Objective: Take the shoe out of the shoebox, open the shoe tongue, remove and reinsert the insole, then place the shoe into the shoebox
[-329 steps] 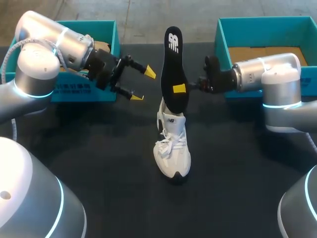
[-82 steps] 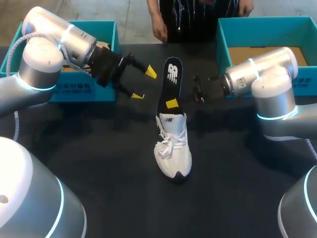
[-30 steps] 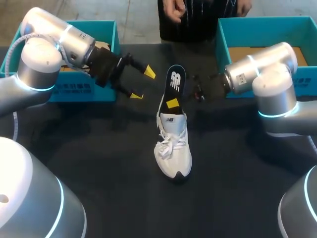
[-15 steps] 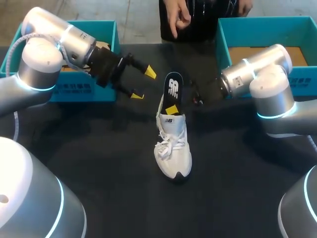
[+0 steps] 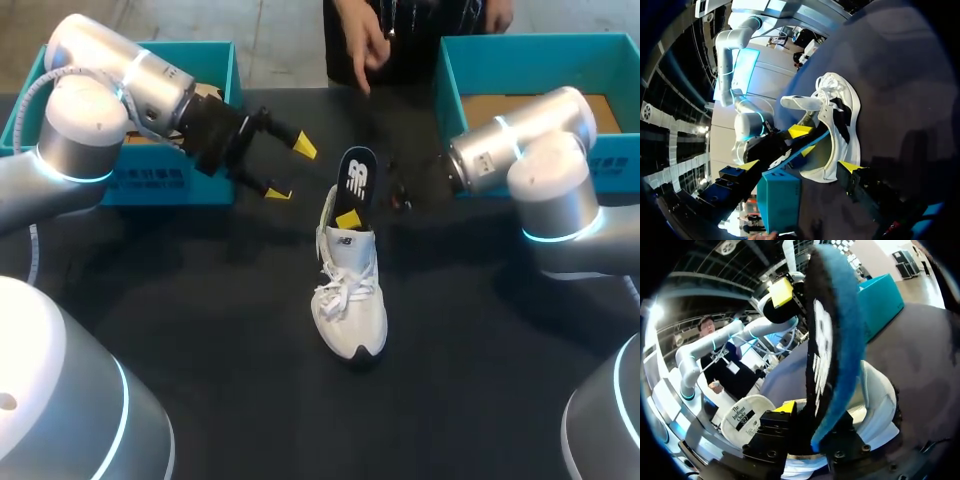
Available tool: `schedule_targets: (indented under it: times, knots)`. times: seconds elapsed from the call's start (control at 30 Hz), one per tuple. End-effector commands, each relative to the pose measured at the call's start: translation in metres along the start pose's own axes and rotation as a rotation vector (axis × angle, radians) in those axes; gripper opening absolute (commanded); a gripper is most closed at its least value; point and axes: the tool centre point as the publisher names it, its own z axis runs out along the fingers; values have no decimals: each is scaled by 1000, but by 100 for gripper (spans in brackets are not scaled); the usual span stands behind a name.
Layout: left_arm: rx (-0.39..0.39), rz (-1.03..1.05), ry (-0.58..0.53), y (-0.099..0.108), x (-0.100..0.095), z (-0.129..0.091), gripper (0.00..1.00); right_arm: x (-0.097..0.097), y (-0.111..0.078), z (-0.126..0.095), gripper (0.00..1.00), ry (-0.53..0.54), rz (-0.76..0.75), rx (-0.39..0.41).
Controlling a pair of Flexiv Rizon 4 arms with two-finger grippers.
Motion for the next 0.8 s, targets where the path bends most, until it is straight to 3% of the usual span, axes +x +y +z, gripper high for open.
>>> schedule_targets:
  times: [0.03, 0.47, 0.6, 0.63, 0.8]
  knots:
    - [-2, 1, -2, -1, 1, 0, 100, 5, 5, -5, 31, -13, -4, 11]
    - [-5, 0, -7, -1, 4, -3, 100, 4, 8, -19, 29, -52, -3, 4]
    - [-3, 2, -4, -1, 4, -3, 100, -1, 18, -19, 12, -58, -18, 15]
    - [-2, 2, -4, -1, 4, -3, 100, -2, 20, -18, 1, -55, -21, 21]
    - [-6, 3, -3, -2, 4, -4, 100, -9, 29, -9, 0, -18, -33, 62]
